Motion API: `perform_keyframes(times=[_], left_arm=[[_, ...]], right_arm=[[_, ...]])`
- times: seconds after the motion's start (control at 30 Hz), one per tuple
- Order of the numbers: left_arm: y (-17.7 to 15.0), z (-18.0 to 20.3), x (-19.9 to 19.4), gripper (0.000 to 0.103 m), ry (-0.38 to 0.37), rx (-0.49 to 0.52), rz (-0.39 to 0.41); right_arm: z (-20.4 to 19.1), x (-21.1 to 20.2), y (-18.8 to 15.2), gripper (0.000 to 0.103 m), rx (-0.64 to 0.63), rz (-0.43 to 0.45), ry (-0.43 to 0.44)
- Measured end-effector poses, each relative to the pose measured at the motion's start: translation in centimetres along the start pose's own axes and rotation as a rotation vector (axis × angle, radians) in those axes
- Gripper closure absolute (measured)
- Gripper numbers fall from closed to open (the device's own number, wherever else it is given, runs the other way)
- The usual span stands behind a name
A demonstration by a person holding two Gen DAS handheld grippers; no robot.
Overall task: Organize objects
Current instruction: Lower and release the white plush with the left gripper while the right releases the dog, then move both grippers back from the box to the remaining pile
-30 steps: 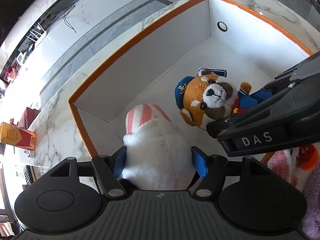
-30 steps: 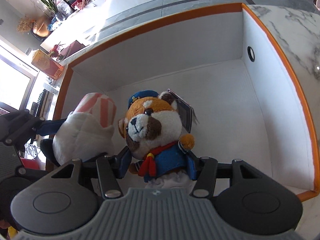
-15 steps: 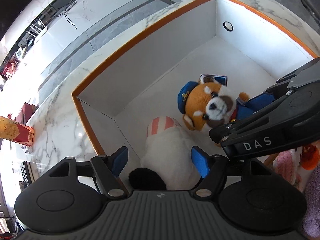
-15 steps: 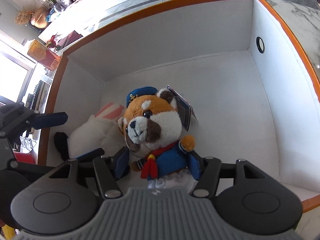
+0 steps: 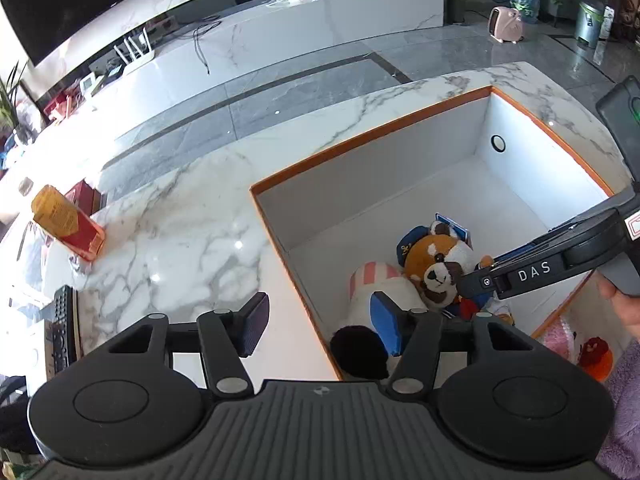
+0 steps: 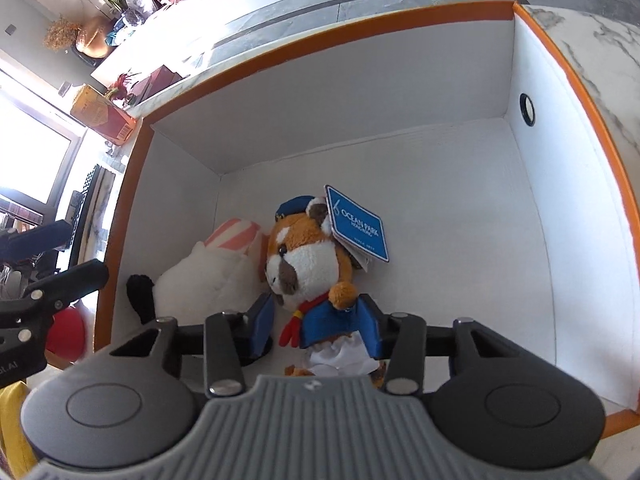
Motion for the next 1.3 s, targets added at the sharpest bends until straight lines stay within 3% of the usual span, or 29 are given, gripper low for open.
perform_keyframes(times=[0.07, 0.13, 0.17, 0.2, 0.3, 0.5, 0.97, 1.3], left_arm=[[-0.6, -0.4, 0.5, 0.036, -0.028, -0.051, -0.006], [-1.1, -0.5, 0.9, 0.036, -0.058, -0.091, -0.016], [-1.4, -0.5, 1.1, 0.037, -0.058, -0.103, -0.022], [-1.7, -0.5, 1.3, 0.042, -0.053, -0.11, -0.025], [-2.1, -0.5, 1.6, 0.058, -0.063, -0.123, -0.036], [-2.1, 0.1, 1.8, 0.078, -0.084, -0.114, -0.057], [-4.0, 1.2, 0.8, 0.086, -0.038, -0.016, -0.11], [-4.0, 1.4, -2.1, 0.078, 0.012, -0.012, -0.015]], right_arm=[[-0.2, 0.5, -0.2, 0.057, 0.001, -0.003, -0.006], [-0.3, 1.0, -0.4, 0.064, -0.005, -0.012, -0.012], [-0.4, 1.3, -0.5, 0.073, -0.001, -0.024, -0.011], [-0.4, 1.6, -0.6, 0.078, 0.008, -0.04, -0.002], [-0.1, 1.7, -1.3, 0.078, 0.026, -0.065, 0.014], [-0.1, 1.7, -1.9, 0.078, 0.038, -0.076, 0.02], [-1.2, 1.0, -5.6, 0.078, 0.016, -0.117, 0.037], [-2.2, -1.3, -5.6, 0.062, -0.047, -0.024, -0.001]])
Point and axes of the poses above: each gripper's, at about its wrist camera, not at the fingertips, and x roughly the way its jaws point, z to its right, y to its top, the point moved 4 cm from there along x, roughly the way its jaws point, and after that the axes turned 12 degrees about x, right-handed, at the moved point
